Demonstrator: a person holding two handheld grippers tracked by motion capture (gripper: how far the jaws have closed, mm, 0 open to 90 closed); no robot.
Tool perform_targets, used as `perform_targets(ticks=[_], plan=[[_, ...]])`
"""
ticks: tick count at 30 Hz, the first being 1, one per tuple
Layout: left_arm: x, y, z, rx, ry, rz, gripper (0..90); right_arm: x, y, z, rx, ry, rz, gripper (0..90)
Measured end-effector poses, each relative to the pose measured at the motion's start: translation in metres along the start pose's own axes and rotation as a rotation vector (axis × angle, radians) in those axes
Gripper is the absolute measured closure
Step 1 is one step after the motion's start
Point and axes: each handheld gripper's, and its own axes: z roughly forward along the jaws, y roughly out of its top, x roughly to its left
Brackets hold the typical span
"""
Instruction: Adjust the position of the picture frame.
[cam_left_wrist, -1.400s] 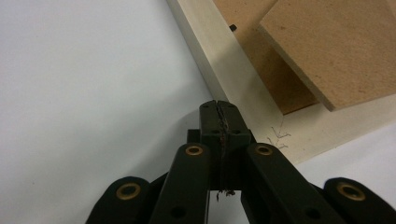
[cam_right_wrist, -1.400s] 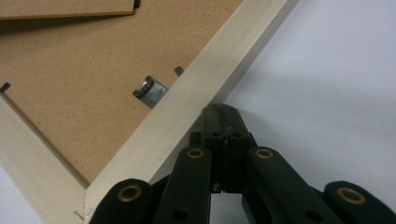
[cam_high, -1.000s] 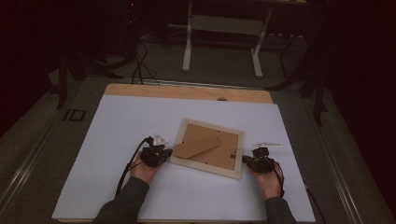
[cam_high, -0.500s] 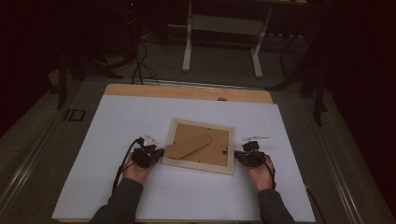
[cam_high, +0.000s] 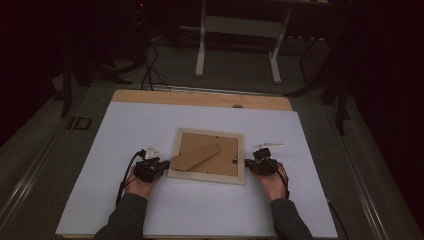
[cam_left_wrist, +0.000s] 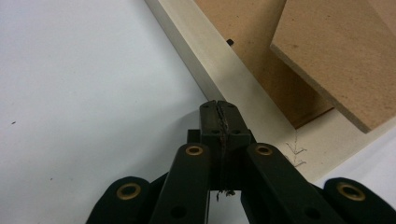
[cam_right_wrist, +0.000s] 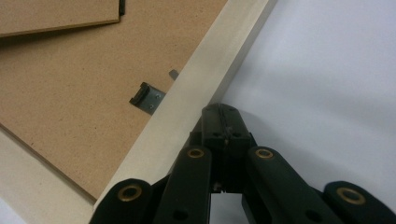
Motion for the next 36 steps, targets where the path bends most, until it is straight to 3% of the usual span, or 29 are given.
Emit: perform_targets(ticks=[17,36], plan=[[0.003,-0.008,-0.009,-0.001,-0.007,-0.031,90.0,0.003,0.008,0.008,-0.003,0.021,-0.007,90.0],[0.01,-0.011,-0.013,-0.003,0.006,-0.054,90.0,0.013,0.012,0.013,0.002,0.011,-0.033,90.0]])
